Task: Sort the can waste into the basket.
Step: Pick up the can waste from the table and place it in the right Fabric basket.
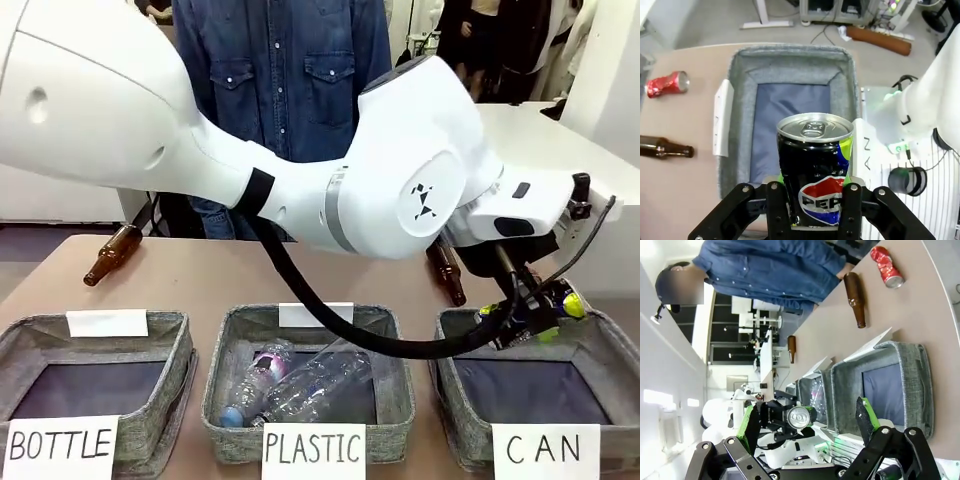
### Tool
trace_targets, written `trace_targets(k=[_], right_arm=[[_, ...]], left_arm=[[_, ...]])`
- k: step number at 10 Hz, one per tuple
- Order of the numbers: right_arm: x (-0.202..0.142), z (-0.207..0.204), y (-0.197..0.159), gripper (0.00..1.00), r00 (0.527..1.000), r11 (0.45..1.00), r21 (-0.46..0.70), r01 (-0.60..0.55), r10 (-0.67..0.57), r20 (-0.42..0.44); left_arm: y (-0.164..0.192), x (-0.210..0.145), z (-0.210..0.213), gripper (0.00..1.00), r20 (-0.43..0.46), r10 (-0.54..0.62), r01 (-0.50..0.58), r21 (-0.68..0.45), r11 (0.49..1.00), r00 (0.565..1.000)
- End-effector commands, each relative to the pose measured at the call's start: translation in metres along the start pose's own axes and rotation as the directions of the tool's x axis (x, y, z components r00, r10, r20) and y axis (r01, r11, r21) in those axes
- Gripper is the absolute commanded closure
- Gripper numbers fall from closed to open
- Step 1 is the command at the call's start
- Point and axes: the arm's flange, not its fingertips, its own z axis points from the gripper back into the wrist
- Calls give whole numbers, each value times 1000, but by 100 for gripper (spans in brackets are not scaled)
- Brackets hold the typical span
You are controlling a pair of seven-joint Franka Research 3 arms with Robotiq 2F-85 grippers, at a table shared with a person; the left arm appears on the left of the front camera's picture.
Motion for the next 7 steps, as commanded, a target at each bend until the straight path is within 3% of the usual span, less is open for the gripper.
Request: trace_targets(k=[1, 2, 3, 7], right_arm=[[0, -1, 1, 0, 1000, 1000, 8, 0, 0, 21], [0, -1, 1, 0, 1000, 1000, 8, 0, 0, 21], [0, -1, 1, 0, 1000, 1000, 8, 0, 0, 21], [0, -1, 1, 0, 1000, 1000, 8, 0, 0, 21]], left_arm=[[-7, 12, 1, 62, 7, 0, 0, 24, 1000, 1000], [-5, 13, 2, 62, 2, -1, 0, 16, 1000, 1000], [-4, 12, 3, 3, -3, -9, 10, 13, 1000, 1000], [3, 10, 5, 0, 1, 5, -5, 21, 1000, 1000]])
